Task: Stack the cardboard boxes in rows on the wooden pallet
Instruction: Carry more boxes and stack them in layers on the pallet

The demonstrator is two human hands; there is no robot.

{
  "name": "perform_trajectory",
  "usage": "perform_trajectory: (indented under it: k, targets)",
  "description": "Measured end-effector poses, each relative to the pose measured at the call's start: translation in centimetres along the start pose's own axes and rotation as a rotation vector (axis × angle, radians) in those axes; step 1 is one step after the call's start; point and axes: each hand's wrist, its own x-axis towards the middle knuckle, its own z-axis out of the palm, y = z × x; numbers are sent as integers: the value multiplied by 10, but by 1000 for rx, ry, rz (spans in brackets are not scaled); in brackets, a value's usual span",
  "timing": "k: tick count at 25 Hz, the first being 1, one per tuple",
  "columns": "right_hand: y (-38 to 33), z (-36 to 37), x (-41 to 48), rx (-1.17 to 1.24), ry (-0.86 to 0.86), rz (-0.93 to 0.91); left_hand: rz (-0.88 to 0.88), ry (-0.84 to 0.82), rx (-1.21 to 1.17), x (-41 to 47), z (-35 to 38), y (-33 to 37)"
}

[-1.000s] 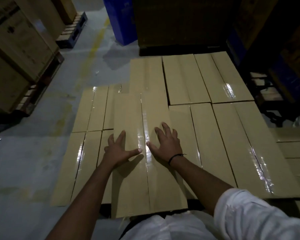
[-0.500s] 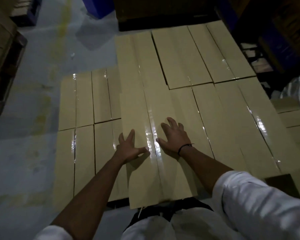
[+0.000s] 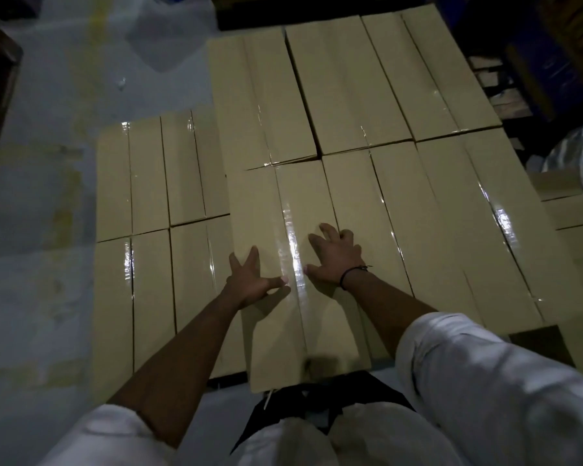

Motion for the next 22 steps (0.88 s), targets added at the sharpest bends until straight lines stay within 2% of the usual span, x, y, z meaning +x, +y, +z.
perform_trajectory:
  k: [7, 13, 18, 22]
  targets:
    - [22, 13, -32, -168, -105, -78, -33, 32, -87, -23, 14, 12]
    - [55, 44, -96, -220, -137, -164, -81, 29, 74, -44, 45, -5]
    - [74, 59, -137, -256, -145, -246, -144, 76, 96, -75, 78, -23]
    - [78, 69, -161, -257, -129, -240, -111, 70, 122, -99, 96, -40]
